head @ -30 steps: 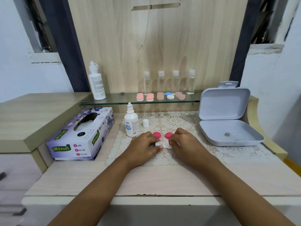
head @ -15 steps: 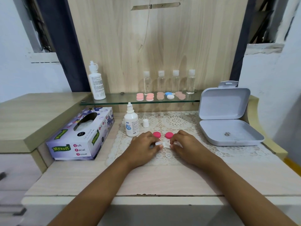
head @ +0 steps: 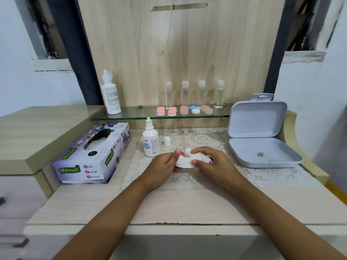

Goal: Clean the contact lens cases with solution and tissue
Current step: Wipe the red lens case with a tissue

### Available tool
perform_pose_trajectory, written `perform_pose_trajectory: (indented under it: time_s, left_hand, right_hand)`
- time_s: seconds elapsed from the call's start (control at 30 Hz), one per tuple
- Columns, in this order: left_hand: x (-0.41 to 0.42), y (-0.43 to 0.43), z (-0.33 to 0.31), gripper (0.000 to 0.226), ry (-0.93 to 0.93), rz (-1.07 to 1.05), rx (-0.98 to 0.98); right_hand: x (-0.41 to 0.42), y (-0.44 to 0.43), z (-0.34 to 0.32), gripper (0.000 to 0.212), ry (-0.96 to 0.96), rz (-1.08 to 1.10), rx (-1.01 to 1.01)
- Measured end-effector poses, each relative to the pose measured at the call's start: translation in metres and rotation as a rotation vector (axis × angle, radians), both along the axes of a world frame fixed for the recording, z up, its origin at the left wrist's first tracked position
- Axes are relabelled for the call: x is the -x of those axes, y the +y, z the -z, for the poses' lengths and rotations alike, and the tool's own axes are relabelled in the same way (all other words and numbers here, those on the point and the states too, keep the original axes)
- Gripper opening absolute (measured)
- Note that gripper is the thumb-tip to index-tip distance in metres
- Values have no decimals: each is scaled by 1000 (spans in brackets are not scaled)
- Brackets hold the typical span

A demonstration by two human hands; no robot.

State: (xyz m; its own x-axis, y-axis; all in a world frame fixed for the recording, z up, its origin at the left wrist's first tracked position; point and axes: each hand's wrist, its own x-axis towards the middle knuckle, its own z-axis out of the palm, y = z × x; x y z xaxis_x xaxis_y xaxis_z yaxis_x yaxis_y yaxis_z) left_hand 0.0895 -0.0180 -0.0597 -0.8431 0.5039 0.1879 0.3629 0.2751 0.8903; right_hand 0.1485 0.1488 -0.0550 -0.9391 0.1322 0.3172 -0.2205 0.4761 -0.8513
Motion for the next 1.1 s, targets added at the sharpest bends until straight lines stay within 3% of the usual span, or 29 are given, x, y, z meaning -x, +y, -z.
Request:
perform_pose_trajectory:
  time_s: [0.1,0.2,0.37,0.47,0.63,0.8,0.93,1.1]
  left_hand:
    - [2,-2,0,17,100,20,0]
    - [1,-2,1,34,154,44,-4]
    - [2,-3,2,29,197,10,-51]
    - [2,-3,1,28,186,2,-74]
    - [-1,-2,-2,26,116,43,-136]
    - [-4,-1,-4,25,108,95,-145]
    - [-8,-1,-5,25,121,135,-127]
    - [-6,-1,-5,25,95,128,-146]
  right_hand:
    - [-1,0,-2,17,12,27,85]
    - [-1,2,-1,16,7,45,128]
    - [-3,1,-3,35,7,12,296]
    - [-5,2,-5,51,47,-17,230]
    - [-5,1,-2,45,107,-83,14]
    - [-2,0,1,39,28,-67,88]
    - [1,0,0,17,54,16,112]
    - [-2,3,-3,31,17,-55,134]
